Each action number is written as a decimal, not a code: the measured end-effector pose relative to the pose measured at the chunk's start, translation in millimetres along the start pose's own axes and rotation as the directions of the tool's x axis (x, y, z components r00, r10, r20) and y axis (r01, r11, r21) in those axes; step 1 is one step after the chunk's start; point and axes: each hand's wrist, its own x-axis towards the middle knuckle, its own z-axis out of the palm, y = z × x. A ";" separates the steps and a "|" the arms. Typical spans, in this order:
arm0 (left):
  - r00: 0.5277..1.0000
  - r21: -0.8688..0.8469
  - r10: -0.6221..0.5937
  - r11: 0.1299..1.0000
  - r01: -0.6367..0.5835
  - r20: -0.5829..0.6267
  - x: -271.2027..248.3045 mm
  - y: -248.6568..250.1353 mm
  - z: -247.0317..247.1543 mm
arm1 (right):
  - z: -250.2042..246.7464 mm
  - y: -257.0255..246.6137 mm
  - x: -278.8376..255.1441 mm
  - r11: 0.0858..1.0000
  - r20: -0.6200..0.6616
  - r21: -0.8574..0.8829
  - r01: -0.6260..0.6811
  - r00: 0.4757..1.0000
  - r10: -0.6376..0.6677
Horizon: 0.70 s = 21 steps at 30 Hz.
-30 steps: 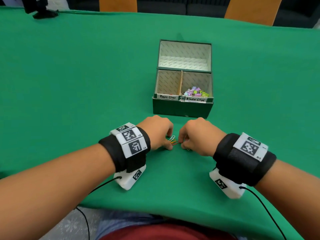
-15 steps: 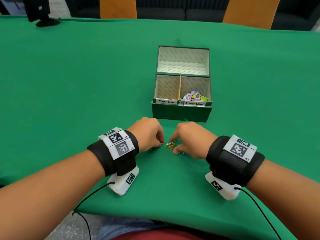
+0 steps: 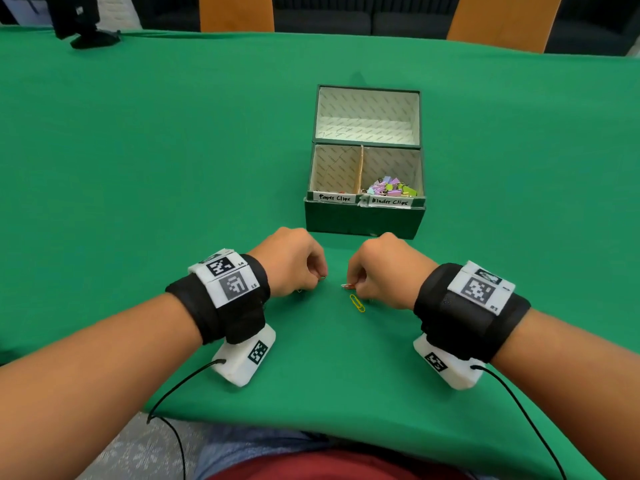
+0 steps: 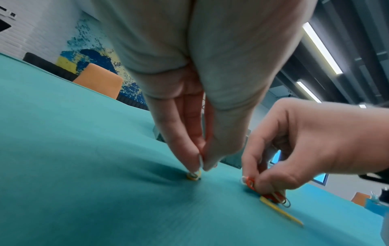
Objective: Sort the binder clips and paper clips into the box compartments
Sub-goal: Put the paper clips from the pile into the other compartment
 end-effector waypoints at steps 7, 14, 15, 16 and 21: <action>0.997 -0.174 -0.015 0.985 0.001 -0.077 2.5 -8.2 -5.8 | -10.4 24.7 -6.2 0.965 -0.095 0.241 -0.102 0.987 0.128; 0.945 -0.370 -0.014 0.922 -0.114 -0.326 32.7 -1.1 -57.9 | -69.6 14.5 18.5 0.940 -0.371 0.342 -0.005 0.918 0.140; 0.933 -0.369 -0.020 0.921 -0.123 -0.360 38.1 0.6 -65.5 | -79.9 11.9 26.7 0.934 -0.411 0.356 0.015 0.900 0.142; 0.920 -0.367 -0.029 0.922 -0.126 -0.390 43.5 2.0 -72.2 | -88.9 9.3 35.4 0.931 -0.446 0.365 0.032 0.883 0.145; 0.850 -0.344 -0.116 0.936 -0.080 -0.513 63.5 3.1 -90.8 | -98.3 4.1 79.1 0.951 -0.487 0.310 -0.017 0.856 0.174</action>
